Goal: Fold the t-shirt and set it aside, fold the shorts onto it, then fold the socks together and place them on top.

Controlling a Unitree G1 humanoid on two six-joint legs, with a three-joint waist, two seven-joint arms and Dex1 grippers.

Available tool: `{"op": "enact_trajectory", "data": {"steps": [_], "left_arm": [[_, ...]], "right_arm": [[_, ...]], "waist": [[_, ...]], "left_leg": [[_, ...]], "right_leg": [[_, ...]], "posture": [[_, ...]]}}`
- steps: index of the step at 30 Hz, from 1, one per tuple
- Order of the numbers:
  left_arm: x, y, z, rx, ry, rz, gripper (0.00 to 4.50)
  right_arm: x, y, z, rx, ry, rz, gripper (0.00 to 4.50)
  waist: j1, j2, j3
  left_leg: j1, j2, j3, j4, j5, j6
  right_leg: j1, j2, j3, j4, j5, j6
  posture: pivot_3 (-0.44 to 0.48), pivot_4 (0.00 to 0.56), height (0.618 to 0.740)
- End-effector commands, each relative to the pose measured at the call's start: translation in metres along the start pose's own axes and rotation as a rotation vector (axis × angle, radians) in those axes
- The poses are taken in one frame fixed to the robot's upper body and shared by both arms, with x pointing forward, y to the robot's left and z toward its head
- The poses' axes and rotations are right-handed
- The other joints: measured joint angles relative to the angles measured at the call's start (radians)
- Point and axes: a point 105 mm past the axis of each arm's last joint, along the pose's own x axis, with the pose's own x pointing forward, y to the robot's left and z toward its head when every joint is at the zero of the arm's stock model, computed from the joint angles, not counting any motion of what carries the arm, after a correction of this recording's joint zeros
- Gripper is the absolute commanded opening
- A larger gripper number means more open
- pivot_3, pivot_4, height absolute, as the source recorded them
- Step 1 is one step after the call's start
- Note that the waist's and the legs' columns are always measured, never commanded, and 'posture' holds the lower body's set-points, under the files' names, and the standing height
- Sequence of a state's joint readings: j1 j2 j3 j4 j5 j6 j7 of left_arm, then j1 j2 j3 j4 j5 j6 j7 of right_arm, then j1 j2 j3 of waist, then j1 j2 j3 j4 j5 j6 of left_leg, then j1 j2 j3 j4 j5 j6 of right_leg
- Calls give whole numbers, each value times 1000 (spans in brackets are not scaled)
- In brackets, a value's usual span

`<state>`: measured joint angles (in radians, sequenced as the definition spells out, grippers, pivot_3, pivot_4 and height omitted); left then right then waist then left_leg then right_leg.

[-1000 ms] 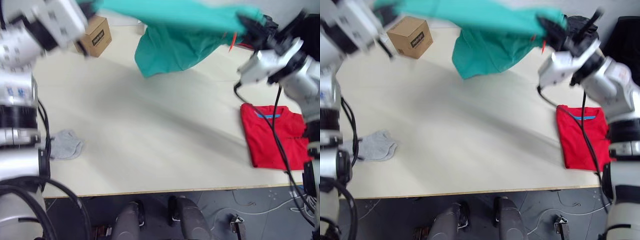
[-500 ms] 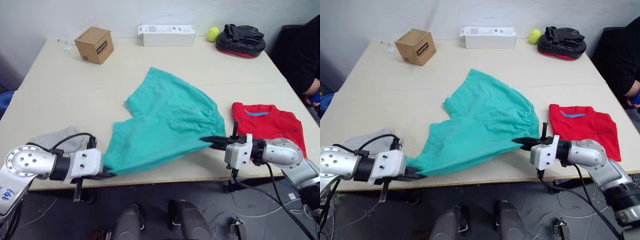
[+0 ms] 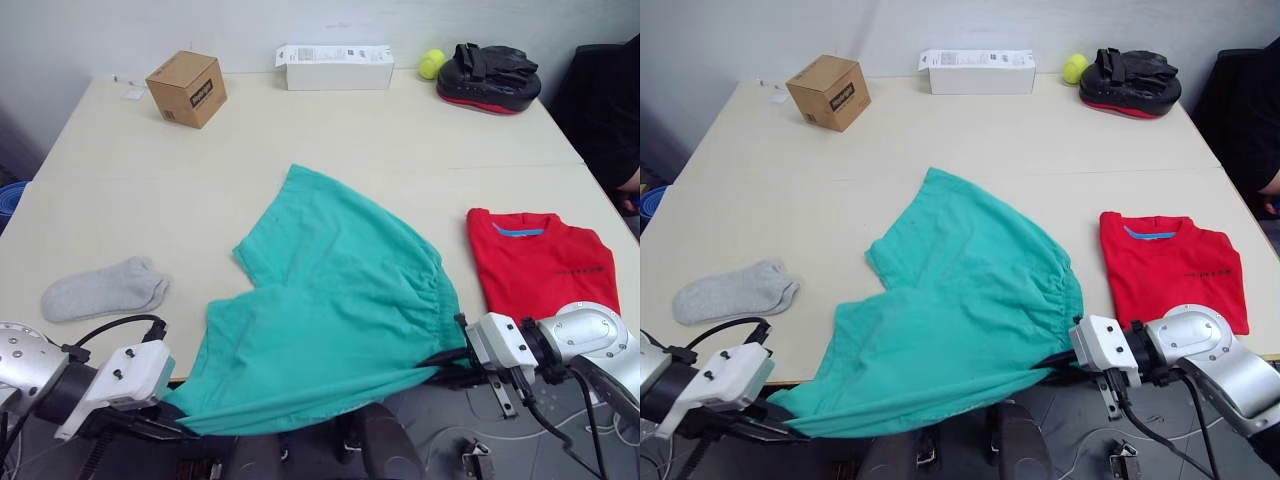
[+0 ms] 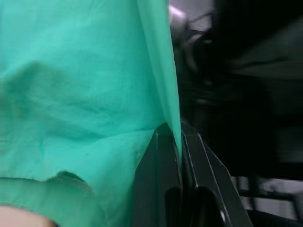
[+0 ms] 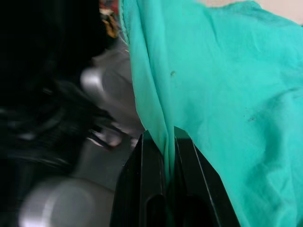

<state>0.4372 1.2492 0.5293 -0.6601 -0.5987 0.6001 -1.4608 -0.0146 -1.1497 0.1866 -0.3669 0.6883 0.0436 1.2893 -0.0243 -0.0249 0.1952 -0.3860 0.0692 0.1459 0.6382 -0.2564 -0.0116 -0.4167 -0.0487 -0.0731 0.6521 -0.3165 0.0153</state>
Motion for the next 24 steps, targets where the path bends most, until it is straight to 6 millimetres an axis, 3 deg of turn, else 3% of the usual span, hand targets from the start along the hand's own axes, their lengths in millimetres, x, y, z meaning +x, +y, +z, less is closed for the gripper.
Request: {"op": "enact_trajectory", "data": {"steps": [1,4,6,7,8,9,10,11,13,18,21,24], "left_arm": [[-25,21,8,31,21,70,20],[-39,53,24,113,-5,139,20],[-49,91,41,193,-31,240,20],[-54,112,53,246,-46,289,20],[-58,132,67,290,-54,332,20],[-62,150,82,332,-61,371,20],[-65,166,97,368,-67,407,20],[-68,186,118,424,-90,468,20],[-71,213,153,495,-127,561,20],[-64,253,217,648,-202,788,20],[-48,266,228,691,-192,874,20],[-31,279,220,700,-130,920,20]], "right_arm": [[-12,-4,8,48,-1,-45,0],[-16,-11,10,105,-30,-104,0],[-23,-21,10,138,-54,-177,0],[-28,-28,10,156,-65,-219,0],[-32,-33,11,170,-78,-254,0],[-37,-38,12,183,-94,-290,0],[-41,-43,13,200,-112,-328,0],[-47,-50,15,214,-140,-383,0],[-57,-63,17,237,-183,-482,0],[-77,-88,11,263,-198,-711,0],[-86,-99,1,271,-148,-833,0],[-92,-107,-7,269,-113,-921,0]], "waist": [[4,0,1],[10,7,2],[15,15,2],[19,24,-2],[23,24,-4],[29,16,-7],[35,9,-6],[44,7,-5],[52,2,-5],[44,-1,-5],[38,-1,-5],[24,-2,-4]], "left_leg": [[0,0,-2,2,0,0],[-1,-1,-15,6,0,1],[-3,-2,-27,6,-1,3],[-7,4,-30,6,-1,4],[-16,14,-29,2,1,7],[-17,12,-27,-2,8,12],[-15,3,-24,0,8,14],[-15,-5,-21,4,8,16],[-19,-5,-15,11,6,17],[-23,-5,-2,12,4,16],[-23,-5,3,11,3,17],[-23,-5,5,11,2,16]], "right_leg": [[1,1,-1,0,0,-2],[6,7,-1,-16,4,-14],[10,15,-1,-37,17,-12],[15,23,0,-56,29,-11],[23,31,-2,-75,42,-11],[19,24,-5,-65,48,-12],[13,16,-1,-53,44,5],[5,14,4,-39,39,9],[-1,16,9,-28,38,9],[-13,14,17,-24,35,13],[-16,13,21,-23,34,16],[-19,14,24,-22,33,17]], "posture": [[0,150,740],[0,150,740],[0,150,740],[0,150,740],[0,150,740],[0,150,740],[0,150,740],[0,150,740],[0,150,740],[0,150,740],[0,150,740],[0,150,740]]}}
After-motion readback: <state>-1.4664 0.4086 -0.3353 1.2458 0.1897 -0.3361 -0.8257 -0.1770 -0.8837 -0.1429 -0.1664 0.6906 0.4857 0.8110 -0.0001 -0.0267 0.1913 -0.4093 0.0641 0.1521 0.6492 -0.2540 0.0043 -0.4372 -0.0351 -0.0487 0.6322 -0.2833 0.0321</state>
